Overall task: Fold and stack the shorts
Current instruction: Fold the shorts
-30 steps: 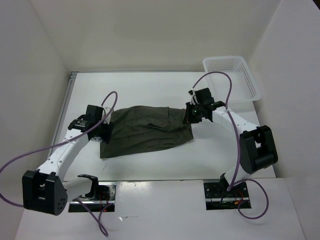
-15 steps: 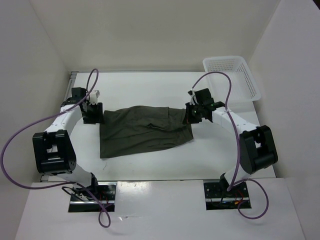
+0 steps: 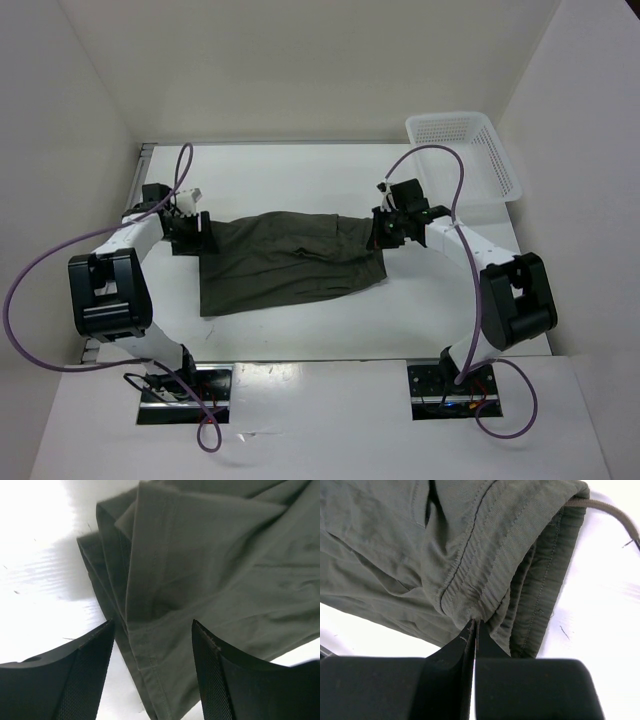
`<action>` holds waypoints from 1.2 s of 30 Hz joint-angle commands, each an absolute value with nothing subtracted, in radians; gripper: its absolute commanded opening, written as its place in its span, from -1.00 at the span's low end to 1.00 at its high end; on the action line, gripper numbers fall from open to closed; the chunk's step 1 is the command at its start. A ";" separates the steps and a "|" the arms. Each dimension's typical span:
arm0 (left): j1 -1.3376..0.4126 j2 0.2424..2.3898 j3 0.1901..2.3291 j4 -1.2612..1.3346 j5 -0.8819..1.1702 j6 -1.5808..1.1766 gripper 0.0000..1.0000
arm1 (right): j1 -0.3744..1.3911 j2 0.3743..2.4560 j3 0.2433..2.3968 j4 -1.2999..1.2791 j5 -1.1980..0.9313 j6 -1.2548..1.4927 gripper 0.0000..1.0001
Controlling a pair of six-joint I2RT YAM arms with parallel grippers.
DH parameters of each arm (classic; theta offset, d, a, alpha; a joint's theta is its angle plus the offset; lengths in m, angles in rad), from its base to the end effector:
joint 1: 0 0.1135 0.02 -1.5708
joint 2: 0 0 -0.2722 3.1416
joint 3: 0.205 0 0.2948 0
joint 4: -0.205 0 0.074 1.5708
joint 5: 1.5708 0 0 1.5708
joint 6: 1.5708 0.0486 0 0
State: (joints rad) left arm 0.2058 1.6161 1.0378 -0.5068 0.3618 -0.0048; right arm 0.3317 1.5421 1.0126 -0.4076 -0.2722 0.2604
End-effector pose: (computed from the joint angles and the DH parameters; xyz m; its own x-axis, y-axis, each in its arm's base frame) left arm 0.3585 0.0573 0.1723 -0.8655 -0.1853 -0.4653 -0.0335 0.9484 -0.3153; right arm 0.3391 0.1306 0.1942 -0.8557 -0.0324 -0.5164 -0.2523 0.8975 0.3618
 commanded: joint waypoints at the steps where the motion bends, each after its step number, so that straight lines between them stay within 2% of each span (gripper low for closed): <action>1: 0.212 1.628 1.005 -0.483 0.385 0.000 0.41 | 0.344 1.508 0.996 -0.380 -0.258 0.259 -1.00; 3: 0.212 1.637 0.993 -0.474 0.385 0.000 0.41 | 0.344 1.508 0.996 -0.380 -0.258 0.259 -1.00; 7: 0.212 1.646 0.992 -0.474 0.460 0.000 0.20 | 0.344 1.517 1.005 -0.380 -0.258 0.259 -1.00; 12: 0.212 1.655 1.015 -0.445 0.427 0.000 -0.23 | 0.344 1.528 1.014 -0.380 -0.258 0.259 -1.00; 13: 0.212 1.655 1.026 -0.445 0.417 0.000 -0.38 | 0.344 1.528 1.014 -0.380 -0.258 0.259 -1.00; 16: 0.212 1.664 1.026 -0.436 0.403 0.000 -0.52 | 0.344 1.528 1.014 -0.380 -0.258 0.270 -1.00; 21: 0.212 1.652 1.058 -0.460 0.383 0.000 -1.00 | 0.344 1.528 1.014 -0.390 -0.258 0.270 -1.00; 29: 0.232 1.468 1.199 -0.770 0.348 0.000 -1.00 | 0.321 1.439 1.074 -0.517 -0.255 0.224 -1.00; 36: 0.212 1.358 1.108 -0.925 0.327 0.000 -0.94 | 0.321 1.419 1.086 -0.615 -0.313 0.178 -1.00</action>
State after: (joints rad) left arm 0.2127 1.3769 1.1404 -0.8101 0.3546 -0.0040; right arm 0.3267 1.4452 1.0328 -0.5285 -0.2775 0.2234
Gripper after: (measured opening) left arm 0.024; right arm 0.005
